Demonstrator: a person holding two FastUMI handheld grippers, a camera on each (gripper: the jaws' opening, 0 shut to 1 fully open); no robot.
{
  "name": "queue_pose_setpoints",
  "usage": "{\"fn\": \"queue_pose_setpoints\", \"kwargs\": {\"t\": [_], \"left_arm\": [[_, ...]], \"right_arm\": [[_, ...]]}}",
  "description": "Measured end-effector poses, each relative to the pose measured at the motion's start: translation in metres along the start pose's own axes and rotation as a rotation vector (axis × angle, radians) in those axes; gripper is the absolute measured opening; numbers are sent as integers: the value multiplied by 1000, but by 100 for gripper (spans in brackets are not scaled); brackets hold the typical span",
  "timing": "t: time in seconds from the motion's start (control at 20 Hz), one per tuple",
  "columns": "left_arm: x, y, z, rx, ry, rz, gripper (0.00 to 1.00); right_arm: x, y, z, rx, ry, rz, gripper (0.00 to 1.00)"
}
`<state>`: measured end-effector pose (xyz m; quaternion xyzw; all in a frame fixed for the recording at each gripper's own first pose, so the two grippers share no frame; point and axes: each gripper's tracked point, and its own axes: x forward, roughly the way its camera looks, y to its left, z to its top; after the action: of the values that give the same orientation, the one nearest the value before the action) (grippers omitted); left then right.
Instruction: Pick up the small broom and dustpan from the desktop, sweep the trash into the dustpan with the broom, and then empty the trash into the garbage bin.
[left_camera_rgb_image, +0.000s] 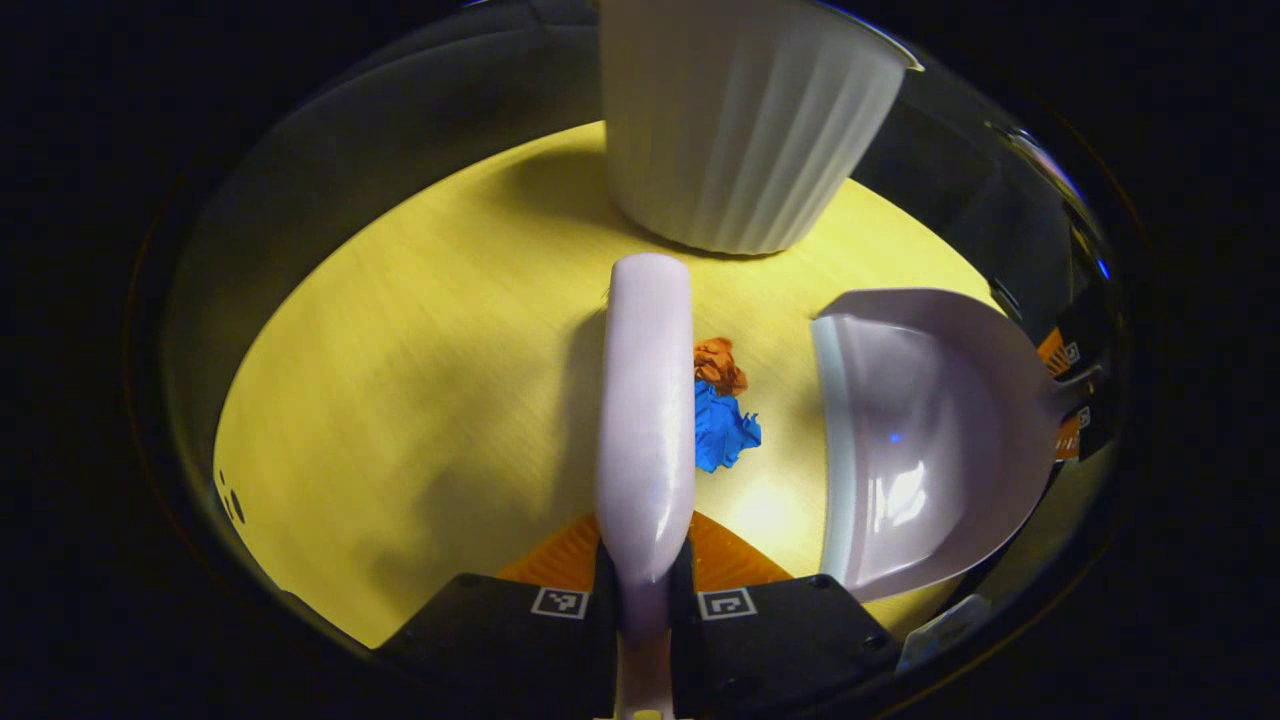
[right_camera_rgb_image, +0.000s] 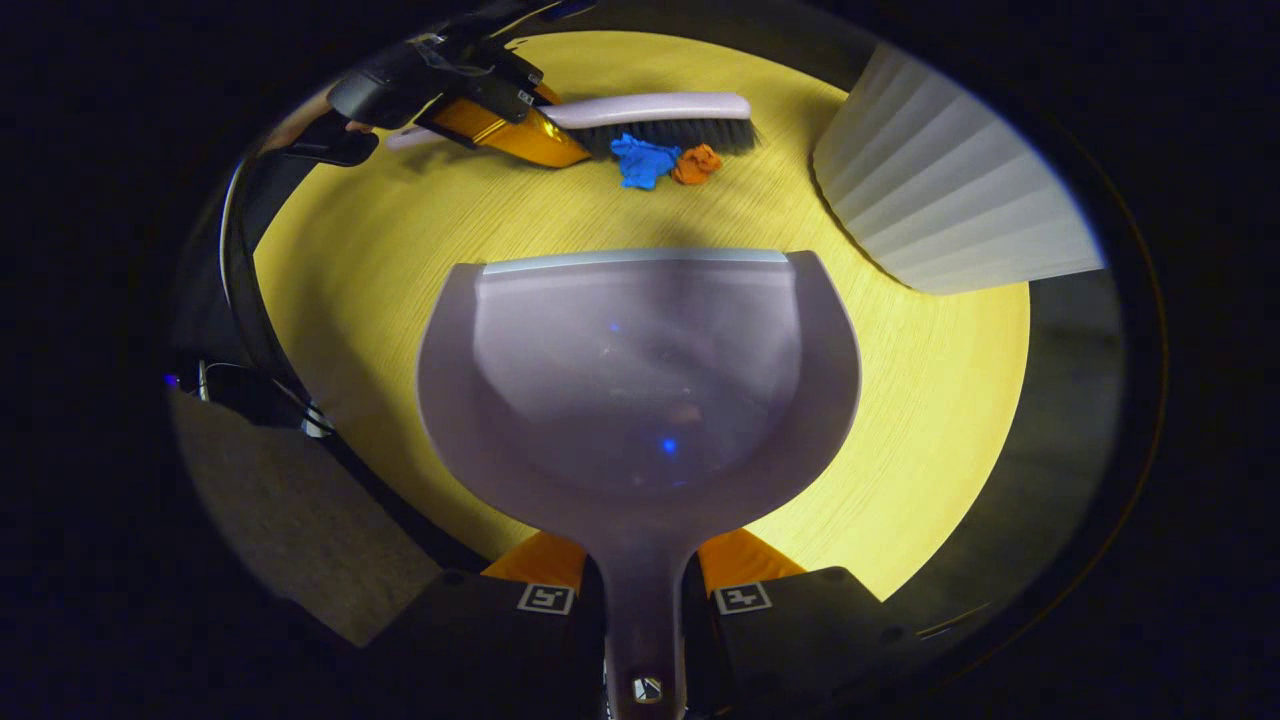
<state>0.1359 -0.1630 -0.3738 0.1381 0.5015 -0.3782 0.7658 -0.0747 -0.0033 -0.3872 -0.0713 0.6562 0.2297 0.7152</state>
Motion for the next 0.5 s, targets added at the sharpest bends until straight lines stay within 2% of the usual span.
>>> {"fn": "queue_pose_setpoints", "kwargs": {"t": [0.15, 0.3, 0.35, 0.5], "left_arm": [[-9, -31, -2, 31, 7, -102, 23], [-20, -65, -13, 7, 57, -212, 25], [-25, -72, -15, -10, 69, -229, 25], [-43, -94, -15, -109, 64, -257, 25]], "right_arm": [[2, -3, -2, 7, -31, -3, 36], [5, -1, -3, 17, -66, -2, 36], [8, -1, -4, 24, -80, -3, 33], [18, 2, -8, 54, -127, -5, 36]]}}
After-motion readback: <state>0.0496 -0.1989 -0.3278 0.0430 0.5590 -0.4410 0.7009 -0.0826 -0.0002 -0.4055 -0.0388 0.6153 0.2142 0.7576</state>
